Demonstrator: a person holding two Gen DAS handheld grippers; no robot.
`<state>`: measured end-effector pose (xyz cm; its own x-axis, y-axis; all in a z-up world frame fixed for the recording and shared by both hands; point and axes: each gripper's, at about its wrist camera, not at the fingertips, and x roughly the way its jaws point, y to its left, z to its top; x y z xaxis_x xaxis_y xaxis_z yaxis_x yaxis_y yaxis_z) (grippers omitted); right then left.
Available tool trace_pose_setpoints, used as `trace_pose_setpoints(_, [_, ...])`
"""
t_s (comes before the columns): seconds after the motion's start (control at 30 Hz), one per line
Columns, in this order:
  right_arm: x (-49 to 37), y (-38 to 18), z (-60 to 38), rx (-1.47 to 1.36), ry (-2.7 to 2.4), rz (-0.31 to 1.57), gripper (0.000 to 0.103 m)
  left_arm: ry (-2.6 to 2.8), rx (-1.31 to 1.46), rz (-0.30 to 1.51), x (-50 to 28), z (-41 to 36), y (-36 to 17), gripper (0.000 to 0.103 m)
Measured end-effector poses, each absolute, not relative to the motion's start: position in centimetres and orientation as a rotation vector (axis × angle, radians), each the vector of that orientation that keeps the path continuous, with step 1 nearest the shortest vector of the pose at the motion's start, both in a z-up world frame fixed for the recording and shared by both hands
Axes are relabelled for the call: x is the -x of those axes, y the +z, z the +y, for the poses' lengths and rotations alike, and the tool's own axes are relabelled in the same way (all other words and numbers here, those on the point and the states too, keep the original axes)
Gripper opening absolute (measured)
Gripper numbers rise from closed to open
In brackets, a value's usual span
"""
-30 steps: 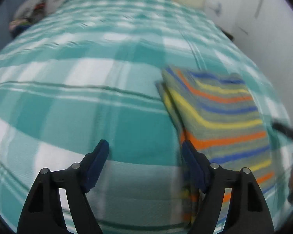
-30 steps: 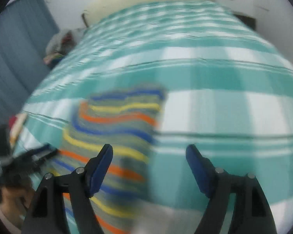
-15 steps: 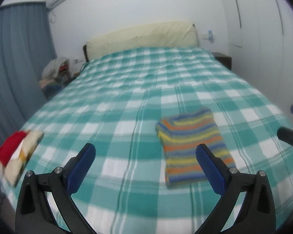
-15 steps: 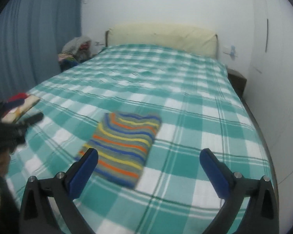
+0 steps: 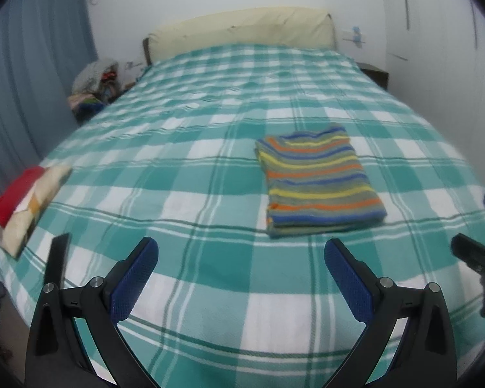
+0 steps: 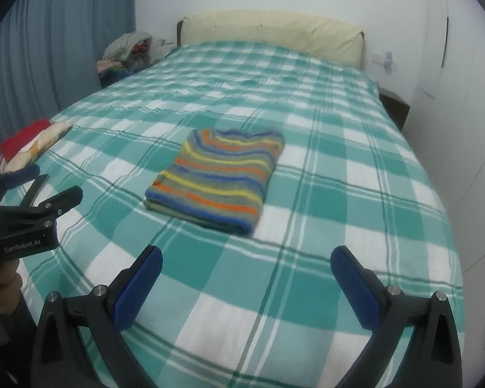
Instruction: Fold small clothes
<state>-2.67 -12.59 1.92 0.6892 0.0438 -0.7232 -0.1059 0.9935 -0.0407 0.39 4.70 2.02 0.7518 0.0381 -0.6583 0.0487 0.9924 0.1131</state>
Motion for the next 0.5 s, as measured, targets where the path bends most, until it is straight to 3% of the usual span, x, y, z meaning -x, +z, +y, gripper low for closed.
trace_pose_setpoints(0.5, [4.3,2.4,-12.3,0.112,0.012,0.798,0.103,0.021,-0.181,0.734,0.1,3.9,1.4,0.103])
